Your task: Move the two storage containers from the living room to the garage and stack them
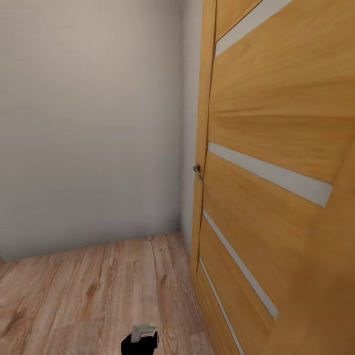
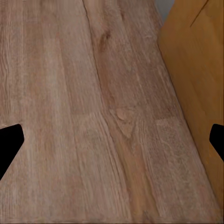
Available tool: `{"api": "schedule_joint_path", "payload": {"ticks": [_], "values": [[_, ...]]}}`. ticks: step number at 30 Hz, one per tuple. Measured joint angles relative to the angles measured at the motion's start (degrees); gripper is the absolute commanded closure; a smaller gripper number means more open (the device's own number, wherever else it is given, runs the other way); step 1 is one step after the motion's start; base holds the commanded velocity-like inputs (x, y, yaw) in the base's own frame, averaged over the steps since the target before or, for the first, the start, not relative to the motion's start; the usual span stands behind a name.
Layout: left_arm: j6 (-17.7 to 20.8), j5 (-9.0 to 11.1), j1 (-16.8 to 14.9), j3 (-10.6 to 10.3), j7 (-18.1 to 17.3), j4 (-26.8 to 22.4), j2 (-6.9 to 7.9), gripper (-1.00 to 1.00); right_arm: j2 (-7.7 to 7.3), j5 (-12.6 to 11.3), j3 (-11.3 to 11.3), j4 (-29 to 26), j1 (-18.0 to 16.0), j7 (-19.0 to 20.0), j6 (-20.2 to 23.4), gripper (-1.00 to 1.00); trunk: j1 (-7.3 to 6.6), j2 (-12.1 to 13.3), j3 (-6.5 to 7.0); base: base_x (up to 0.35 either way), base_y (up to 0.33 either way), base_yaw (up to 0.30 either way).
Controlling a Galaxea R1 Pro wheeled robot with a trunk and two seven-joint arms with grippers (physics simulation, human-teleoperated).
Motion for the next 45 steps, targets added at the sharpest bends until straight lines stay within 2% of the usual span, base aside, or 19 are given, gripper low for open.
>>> {"api": "schedule_joint_path", "payload": {"ticks": [2,4,5,8,12,19,24,28,34,45], "values": [[-3.5,0.1,4.8,0.1,0.0,0.0,0.46,-1.0,-0.01,0.6,0.0,-0.8,0.0,0.1,0.0,-1.0,0.0,0.0,0.0,0.0,0.0,0.299],[-8.9,0.2,10.2,0.1,0.2,0.1,1.85,-1.0,-0.01,1.9,0.0,-1.2,0.0,0.1,0.0,-1.0,0.0,0.0,-0.01,0.0,0.0,0.299],[-10.4,0.2,12.7,0.1,0.4,0.1,2.33,-1.0,0.0,2.2,0.0,-1.3,0.0,0.1,0.0,-1.0,0.0,0.0,-0.01,0.0,0.0,0.299],[-14.5,0.2,16.5,0.1,1.6,0.1,3.12,-1.0,0.01,2.5,-0.1,-2.3,-0.1,0.2,0.0,-1.0,0.0,0.0,0.0,0.0,0.0,0.299],[-20.2,0.0,19.8,0.0,3.2,0.1,2.96,-1.0,0.01,2.6,-0.1,-4.3,-0.1,0.2,0.0,-1.0,0.0,0.0,0.0,0.0,0.0,0.299],[-28.9,-0.3,24.3,0.0,9.4,0.2,2.68,-1.0,0.0,2.5,-0.1,-7.1,-0.1,0.1,0.0,-1.0,0.0,0.0,0.0,0.0,0.0,0.299],[-36.0,-0.4,28.1,-0.1,10.5,0.2,2.84,-1.0,0.0,2.3,-0.1,-7.2,-0.1,0.1,0.0,-1.0,0.0,0.0,0.0,0.0,0.0,0.299],[-36.1,-0.4,29.0,-0.1,10.2,0.2,2.88,-1.0,0.0,2.1,-0.1,-7.1,-0.1,0.2,-0.1,-1.0,0.0,0.0,0.0,0.0,0.0,0.298],[-36.1,-0.3,29.1,-0.1,9.9,0.0,3.96,-1.0,0.0,2.1,-0.2,-7.1,-0.1,0.1,-0.2,-1.0,0.0,0.0,0.0,0.0,0.0,0.11],[-36.1,-0.3,29.1,-0.1,10.1,0.0,3.56,-1.0,0.0,2.2,-0.2,-7.0,-0.1,0.2,-0.1,-1.0,0.0,0.0,0.0,0.0,0.0,0.004]]}}
